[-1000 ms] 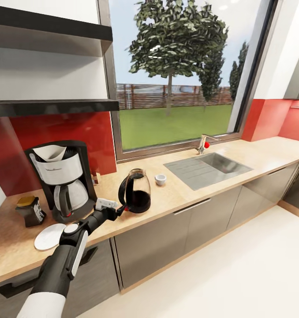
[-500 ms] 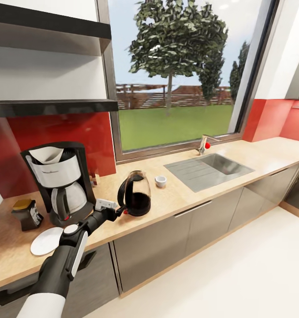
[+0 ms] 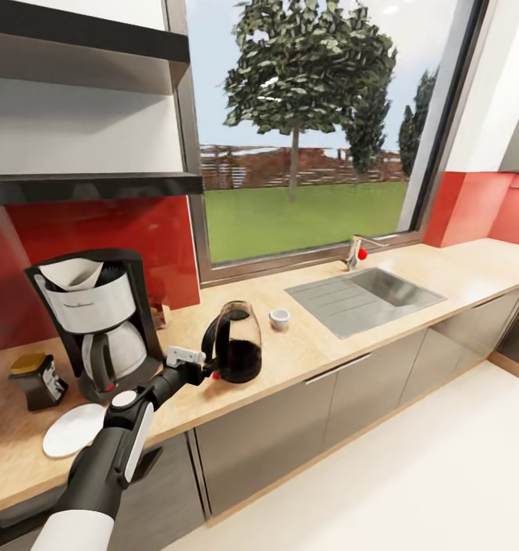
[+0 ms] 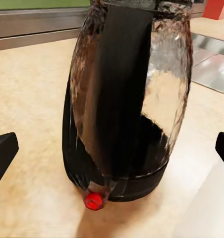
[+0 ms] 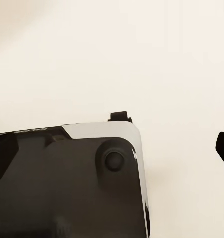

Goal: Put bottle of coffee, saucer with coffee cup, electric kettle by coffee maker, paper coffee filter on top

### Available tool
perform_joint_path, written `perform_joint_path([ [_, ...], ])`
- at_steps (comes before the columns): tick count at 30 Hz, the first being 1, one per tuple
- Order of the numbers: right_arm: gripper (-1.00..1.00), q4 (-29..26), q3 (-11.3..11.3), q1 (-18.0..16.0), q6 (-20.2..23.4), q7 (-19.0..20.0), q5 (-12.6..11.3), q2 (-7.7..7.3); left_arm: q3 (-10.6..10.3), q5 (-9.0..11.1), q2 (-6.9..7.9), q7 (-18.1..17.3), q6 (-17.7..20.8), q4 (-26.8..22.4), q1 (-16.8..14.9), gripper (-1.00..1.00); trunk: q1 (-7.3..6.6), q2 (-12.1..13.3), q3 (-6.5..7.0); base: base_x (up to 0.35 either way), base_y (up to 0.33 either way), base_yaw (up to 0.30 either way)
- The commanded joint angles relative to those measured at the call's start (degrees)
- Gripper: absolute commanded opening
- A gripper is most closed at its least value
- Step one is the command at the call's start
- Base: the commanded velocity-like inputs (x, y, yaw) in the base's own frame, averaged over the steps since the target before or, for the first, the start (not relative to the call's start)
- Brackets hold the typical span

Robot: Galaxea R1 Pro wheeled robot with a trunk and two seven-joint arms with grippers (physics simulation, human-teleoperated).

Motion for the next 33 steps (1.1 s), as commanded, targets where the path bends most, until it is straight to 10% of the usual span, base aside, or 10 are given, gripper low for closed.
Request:
perform_joint_path([
  [1, 1.00, 0.1, 0.4, -0.1, -0.2, 0.2, -0.6, -0.03, 0.2, -0.6, -0.09, -0.5, 0.2, -0.1, -0.1, 1.00, 0.05, -0.1, -0.13, 0.090, 0.000, 0.000],
  [33, 1.00, 0.1, 0.4, -0.1, -0.2, 0.2, -0.6, -0.02, 0.3, -0.2, -0.08, -0.6, 0.3, -0.1, -0.1, 1.00, 0.05, -0.1, -0.13, 0.060, 0.000, 0.000],
])
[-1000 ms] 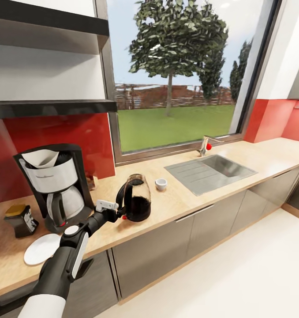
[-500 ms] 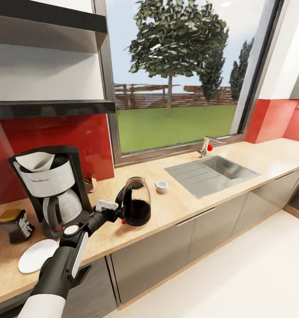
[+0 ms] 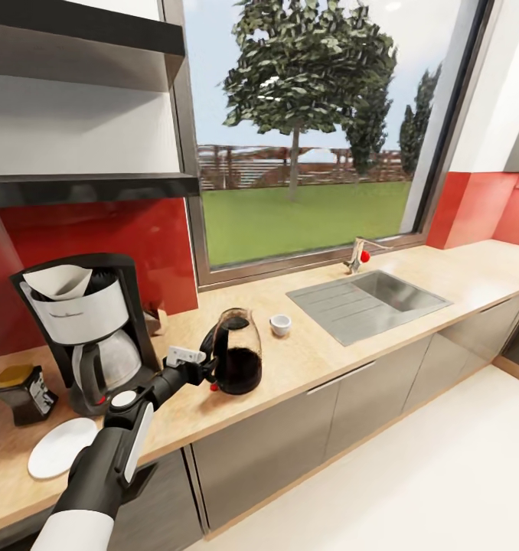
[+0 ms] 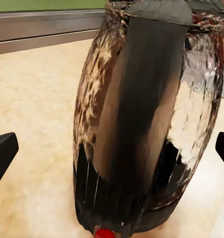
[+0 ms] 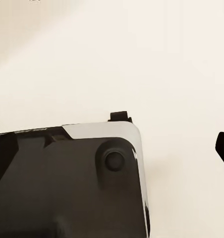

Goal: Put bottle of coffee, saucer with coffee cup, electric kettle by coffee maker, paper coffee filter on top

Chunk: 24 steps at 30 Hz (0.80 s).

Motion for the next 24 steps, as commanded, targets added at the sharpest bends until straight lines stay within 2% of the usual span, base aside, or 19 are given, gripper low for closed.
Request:
perform_joint_path([
  [1, 1.00, 0.1, 0.4, -0.1, -0.2, 0.2, -0.6, -0.03, 0.2, -0.6, -0.10, -0.5, 0.2, -0.1, -0.1, 1.00, 0.04, -0.1, -0.13, 0.133, -0.017, 0.000],
  [8, 1.00, 0.1, 0.4, -0.1, -0.2, 0.2, -0.6, -0.04, 0.0, -0.6, -0.14, -0.5, 0.2, -0.1, 0.0, 1.00, 0.04, -0.1, -0.13, 0.122, -0.043, 0.000],
  [24, 1.00, 0.1, 0.4, -0.1, -0.2, 0.2, -0.6, -0.04, -0.1, -0.5, -0.18, -0.6, 0.0, -0.1, 0.0, 1.00, 0.04, -0.1, -0.13, 0.006, -0.003, 0.000],
])
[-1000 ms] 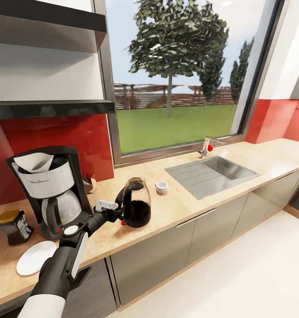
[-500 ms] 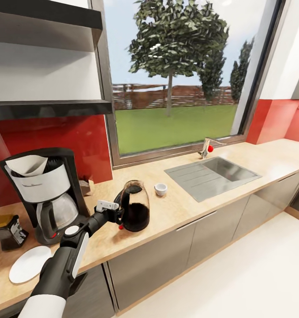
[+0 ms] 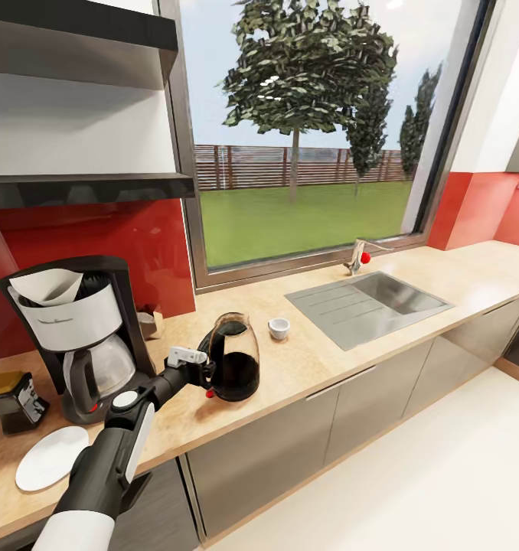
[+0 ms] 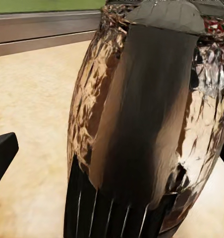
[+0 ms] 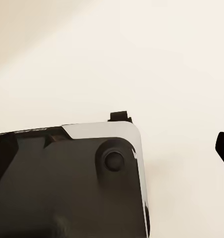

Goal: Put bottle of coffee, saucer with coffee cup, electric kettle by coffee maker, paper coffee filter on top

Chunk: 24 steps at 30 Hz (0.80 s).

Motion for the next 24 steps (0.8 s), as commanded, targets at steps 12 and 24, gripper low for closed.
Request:
perform_joint_path([
  [12, 1.00, 0.1, 0.4, -0.1, -0.2, 0.2, -0.6, -0.03, 0.4, -0.6, -0.21, -0.5, 0.3, -0.2, -0.1, -1.00, 0.04, -0.1, -0.13, 0.000, 0.000, 0.000],
  [24, 1.00, 0.1, 0.4, -0.1, -0.2, 0.2, -0.6, -0.03, 0.5, -0.5, -0.10, -0.5, 0.3, -0.2, -0.2, -1.00, 0.04, -0.1, -0.13, 0.000, 0.000, 0.000],
])
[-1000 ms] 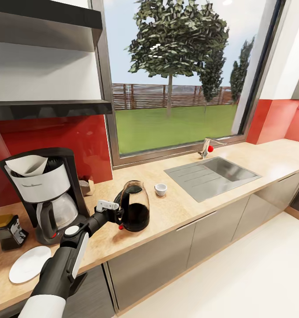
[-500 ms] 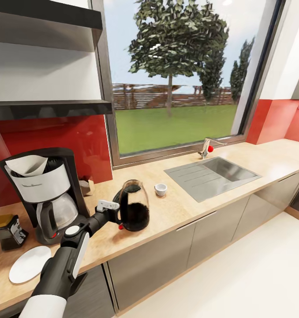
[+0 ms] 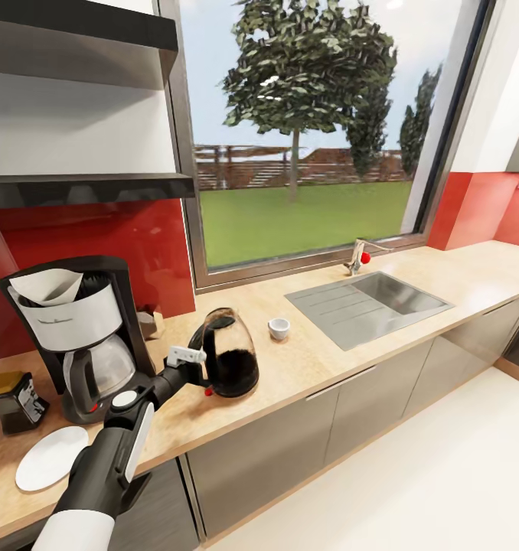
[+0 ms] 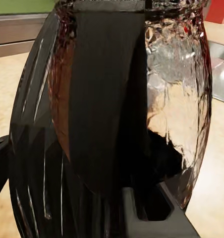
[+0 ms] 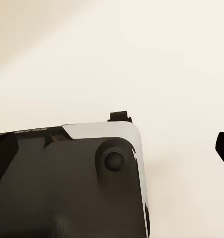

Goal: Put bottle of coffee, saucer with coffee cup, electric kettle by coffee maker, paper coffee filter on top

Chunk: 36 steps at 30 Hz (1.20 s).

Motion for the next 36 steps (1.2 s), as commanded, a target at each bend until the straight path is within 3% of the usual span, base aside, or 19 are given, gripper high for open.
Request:
perform_joint_path([
  [1, 1.00, 0.1, 0.4, -0.1, -0.2, 0.2, -0.6, -0.03, 0.3, -0.5, -0.09, -0.5, 0.2, -0.1, -0.1, -1.00, 0.04, -0.1, -0.13, 0.000, 0.000, 0.000],
  [14, 1.00, 0.1, 0.7, -0.1, -0.9, 0.2, -0.5, -0.03, 0.4, -0.6, -0.36, -0.2, 0.4, -0.5, -1.2, -1.00, 0.04, -0.1, -0.13, 0.000, 0.000, 0.000],
  [19, 1.00, 0.0, 0.8, -0.1, -1.1, 0.2, -0.4, 0.04, 0.4, -0.8, -0.65, 0.7, 4.3, -2.4, -3.8, -1.00, 0.04, -0.1, -0.13, 0.000, 0.000, 0.000],
  [21, 1.00, 0.0, 0.8, -0.1, -1.1, 0.2, -0.4, 0.05, 0.4, -0.8, -0.70, 2.6, 5.6, -2.9, -4.9, -1.00, 0.04, -0.1, -0.13, 0.000, 0.000, 0.000],
  [23, 1.00, 0.0, 0.8, -0.1, -1.1, 0.2, -0.4, 0.06, 0.3, -0.7, -0.82, 6.7, 6.1, -3.2, -5.5, -1.00, 0.04, -0.1, -0.13, 0.000, 0.000, 0.000],
  [24, 1.00, 0.0, 0.8, -0.1, -1.1, 0.2, -0.4, 0.06, 0.2, -0.5, -0.96, 11.9, 6.3, -3.3, -5.7, -1.00, 0.04, -0.1, -0.13, 0.000, 0.000, 0.000],
  [28, 1.00, 0.0, 0.8, -0.1, -1.1, 0.3, -0.4, 0.06, -0.8, -0.5, -1.74, 19.8, 6.2, -3.3, -5.7, -1.00, 0.04, -0.1, -0.13, 0.000, 0.000, 0.000],
  [32, 1.00, 0.1, 0.8, -0.1, -1.1, 0.3, -0.4, 0.06, -3.0, -0.5, -1.97, 23.9, 6.2, -3.3, -5.2, -1.00, 0.04, -0.1, -0.13, 0.000, 0.000, 0.000],
  [36, 1.00, 0.1, 0.8, -0.1, -1.0, 0.3, -0.4, 0.06, -4.5, -0.5, -2.01, 24.9, 6.1, -3.3, -5.0, -1.00, 0.04, -0.1, -0.13, 0.000, 0.000, 0.000],
])
